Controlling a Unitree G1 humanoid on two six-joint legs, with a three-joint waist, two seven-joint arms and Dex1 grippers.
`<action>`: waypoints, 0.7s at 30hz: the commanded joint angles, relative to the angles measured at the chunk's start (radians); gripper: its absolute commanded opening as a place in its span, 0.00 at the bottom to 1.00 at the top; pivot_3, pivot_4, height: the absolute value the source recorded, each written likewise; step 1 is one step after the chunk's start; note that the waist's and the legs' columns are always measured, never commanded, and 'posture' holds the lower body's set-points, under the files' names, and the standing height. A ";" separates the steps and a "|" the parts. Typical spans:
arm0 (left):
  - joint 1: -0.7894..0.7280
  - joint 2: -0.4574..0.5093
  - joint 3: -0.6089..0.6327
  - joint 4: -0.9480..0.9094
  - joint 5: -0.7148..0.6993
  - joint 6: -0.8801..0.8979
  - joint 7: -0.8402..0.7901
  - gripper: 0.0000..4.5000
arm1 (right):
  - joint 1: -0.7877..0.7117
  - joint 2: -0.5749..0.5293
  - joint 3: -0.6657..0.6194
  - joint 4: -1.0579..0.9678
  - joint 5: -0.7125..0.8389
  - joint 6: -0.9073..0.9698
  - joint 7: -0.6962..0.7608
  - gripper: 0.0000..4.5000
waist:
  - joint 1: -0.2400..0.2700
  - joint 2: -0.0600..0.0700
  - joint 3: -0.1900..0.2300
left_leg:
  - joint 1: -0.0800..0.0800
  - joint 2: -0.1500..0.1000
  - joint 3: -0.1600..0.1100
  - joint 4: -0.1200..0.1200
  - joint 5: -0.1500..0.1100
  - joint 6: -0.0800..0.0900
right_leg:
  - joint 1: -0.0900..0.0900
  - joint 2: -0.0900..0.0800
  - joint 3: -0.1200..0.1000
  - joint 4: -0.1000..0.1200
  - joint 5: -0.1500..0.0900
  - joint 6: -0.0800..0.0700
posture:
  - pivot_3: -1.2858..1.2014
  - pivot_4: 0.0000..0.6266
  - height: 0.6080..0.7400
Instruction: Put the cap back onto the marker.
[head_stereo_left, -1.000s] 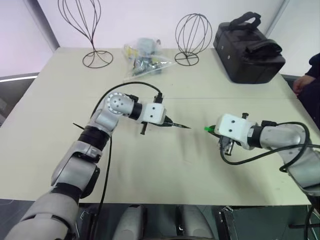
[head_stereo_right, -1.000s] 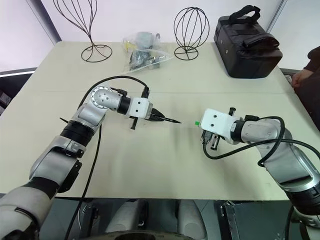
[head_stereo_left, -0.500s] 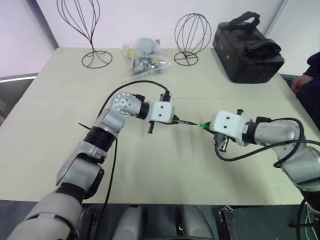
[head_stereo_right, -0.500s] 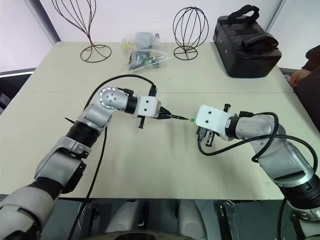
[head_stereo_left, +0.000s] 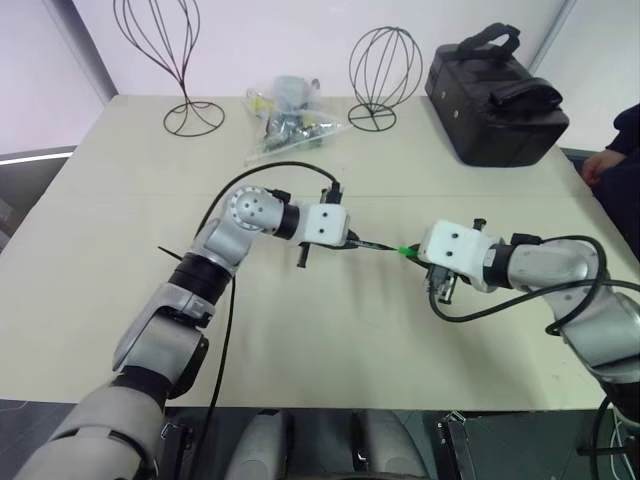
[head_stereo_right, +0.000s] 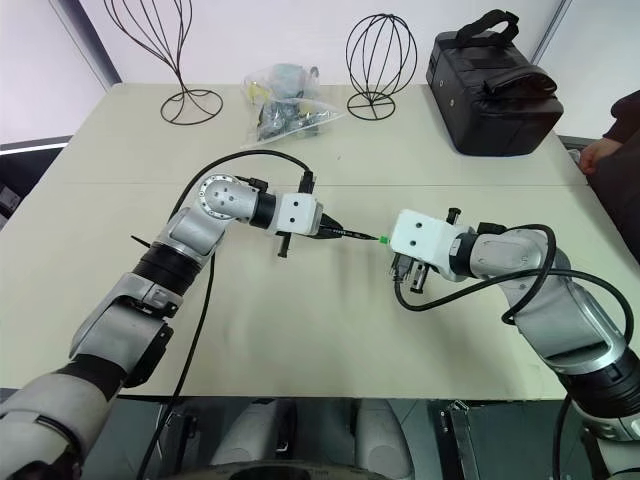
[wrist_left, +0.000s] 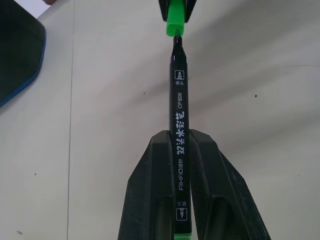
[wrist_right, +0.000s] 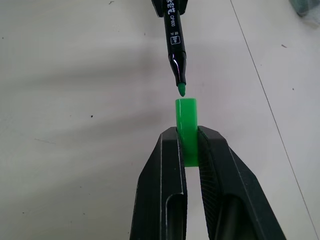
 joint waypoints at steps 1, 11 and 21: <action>-0.017 -0.005 0.004 -0.013 -0.003 -0.007 0.013 0.00 | -0.024 0.007 -0.008 -0.046 0.001 0.006 -0.003 0.01 | 0.000 0.000 0.000 | 0.000 0.000 0.000 0.000 0.000 0.000 | 0.000 0.000 0.000 0.000 0.000 0.000 | 0.52 0.24 1.00; -0.021 -0.012 -0.001 0.000 0.003 -0.013 0.024 0.00 | -0.031 0.020 -0.003 -0.063 0.001 0.029 -0.006 0.01 | 0.000 0.000 0.000 | 0.000 0.000 0.000 0.000 0.000 0.000 | 0.000 0.000 0.000 0.000 0.000 0.000 | 0.52 0.24 1.00; -0.024 -0.017 -0.002 -0.007 0.000 -0.009 0.023 0.00 | -0.057 0.036 0.013 -0.053 -0.008 0.037 -0.007 0.01 | 0.000 0.000 0.000 | 0.000 0.000 0.000 0.000 0.000 0.000 | 0.000 0.000 0.000 0.000 0.000 0.000 | 0.52 0.24 1.00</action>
